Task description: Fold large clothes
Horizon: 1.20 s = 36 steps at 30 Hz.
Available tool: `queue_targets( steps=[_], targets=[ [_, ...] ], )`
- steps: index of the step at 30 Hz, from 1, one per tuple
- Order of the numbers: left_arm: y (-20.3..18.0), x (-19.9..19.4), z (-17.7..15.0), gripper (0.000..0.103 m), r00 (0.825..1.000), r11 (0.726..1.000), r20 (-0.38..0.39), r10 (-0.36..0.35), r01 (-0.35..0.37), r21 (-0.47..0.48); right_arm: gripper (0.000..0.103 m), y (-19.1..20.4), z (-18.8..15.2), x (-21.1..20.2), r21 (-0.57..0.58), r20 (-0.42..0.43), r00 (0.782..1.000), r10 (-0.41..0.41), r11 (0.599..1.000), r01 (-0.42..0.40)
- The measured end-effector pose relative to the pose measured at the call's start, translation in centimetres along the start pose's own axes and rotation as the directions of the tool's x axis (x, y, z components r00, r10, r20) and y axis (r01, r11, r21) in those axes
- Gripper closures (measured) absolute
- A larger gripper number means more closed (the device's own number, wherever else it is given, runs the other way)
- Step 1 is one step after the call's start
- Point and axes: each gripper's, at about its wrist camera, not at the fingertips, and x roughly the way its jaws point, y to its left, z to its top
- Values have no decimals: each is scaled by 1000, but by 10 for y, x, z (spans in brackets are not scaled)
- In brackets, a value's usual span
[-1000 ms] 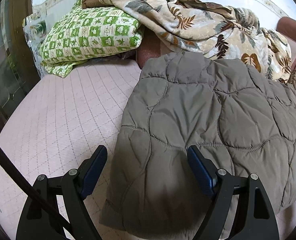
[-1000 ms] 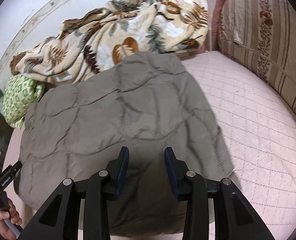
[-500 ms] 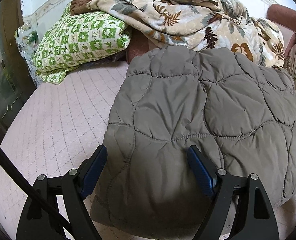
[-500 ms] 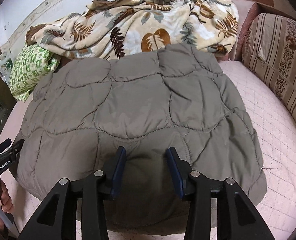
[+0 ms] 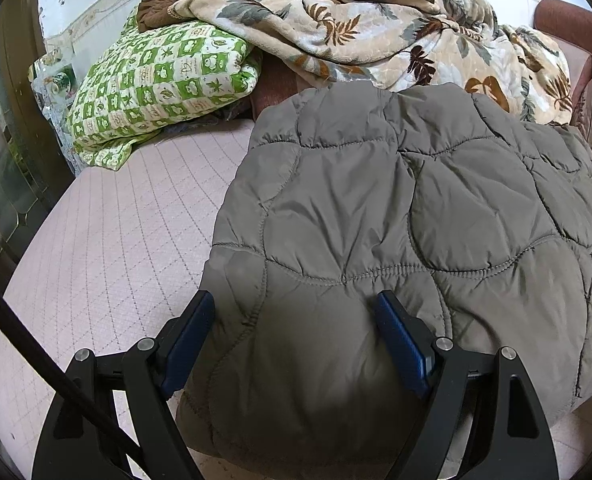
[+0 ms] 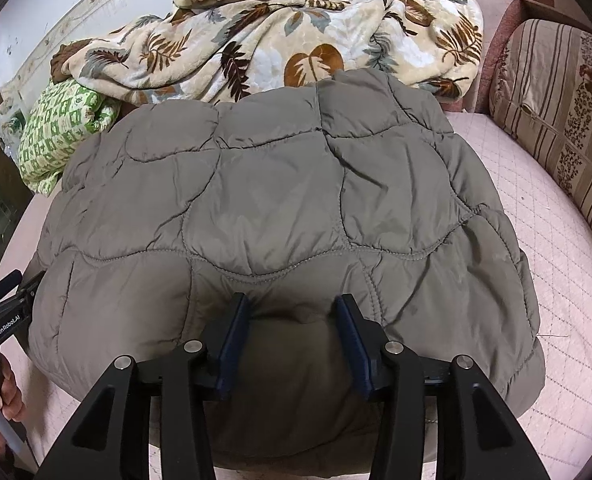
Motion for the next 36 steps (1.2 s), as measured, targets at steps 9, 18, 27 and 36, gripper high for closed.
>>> queue_targets(
  steps=[9,18,27,36],
  targets=[
    [-2,3,0,20,1000,1000,-4,8,-8,12,52,2,-1,4,-20,-6,1000,-16,1000,16],
    [-2,2,0,20,1000,1000,-5,10,-10,12,51,3,0,5,-25,-9,1000,-23,999,22],
    [-2,-3,0,21,1000,1000,-3,19,-19,22,51,3,-1,2,-19,-16,999,-30,999,30],
    [-12,-19,-1,21,1000,999,14,5,-6,42,51,3,-3,-11,-13,-15,1000,-23,1000,23]
  ],
)
